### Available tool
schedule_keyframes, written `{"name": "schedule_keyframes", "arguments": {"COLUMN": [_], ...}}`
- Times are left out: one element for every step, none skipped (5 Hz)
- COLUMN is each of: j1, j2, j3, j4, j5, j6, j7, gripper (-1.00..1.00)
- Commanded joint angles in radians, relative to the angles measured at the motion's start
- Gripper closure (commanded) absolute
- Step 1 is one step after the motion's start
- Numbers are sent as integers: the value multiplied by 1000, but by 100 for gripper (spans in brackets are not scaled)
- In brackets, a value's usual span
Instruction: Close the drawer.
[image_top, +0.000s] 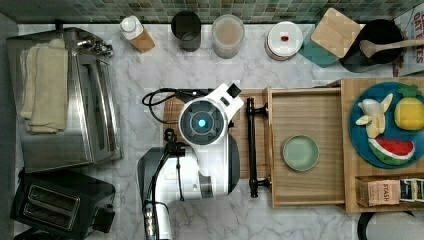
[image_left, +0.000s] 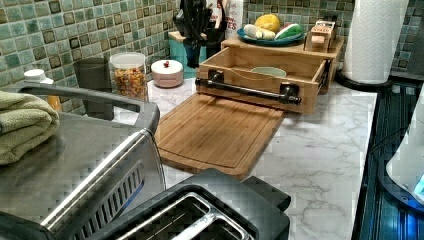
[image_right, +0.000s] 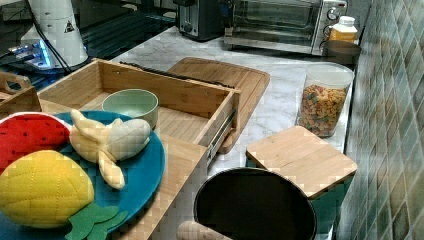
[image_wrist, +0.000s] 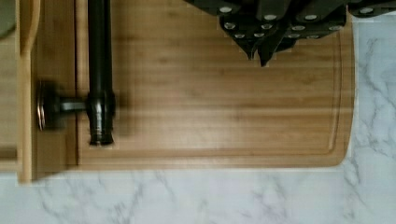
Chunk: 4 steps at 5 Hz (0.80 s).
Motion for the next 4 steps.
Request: {"name": "schedule_keyframes", "arguments": {"j1": [1, 10, 24, 23], "j2": [69, 78, 85, 94], "j3": [-7, -3, 0, 2], "j4": [-2, -56, -107, -137], "j5": [-138, -178, -241, -275], "j6": [-45, 40, 121, 166], "j7": [97, 176, 266, 292], "gripper": [100, 100, 100, 100]}}
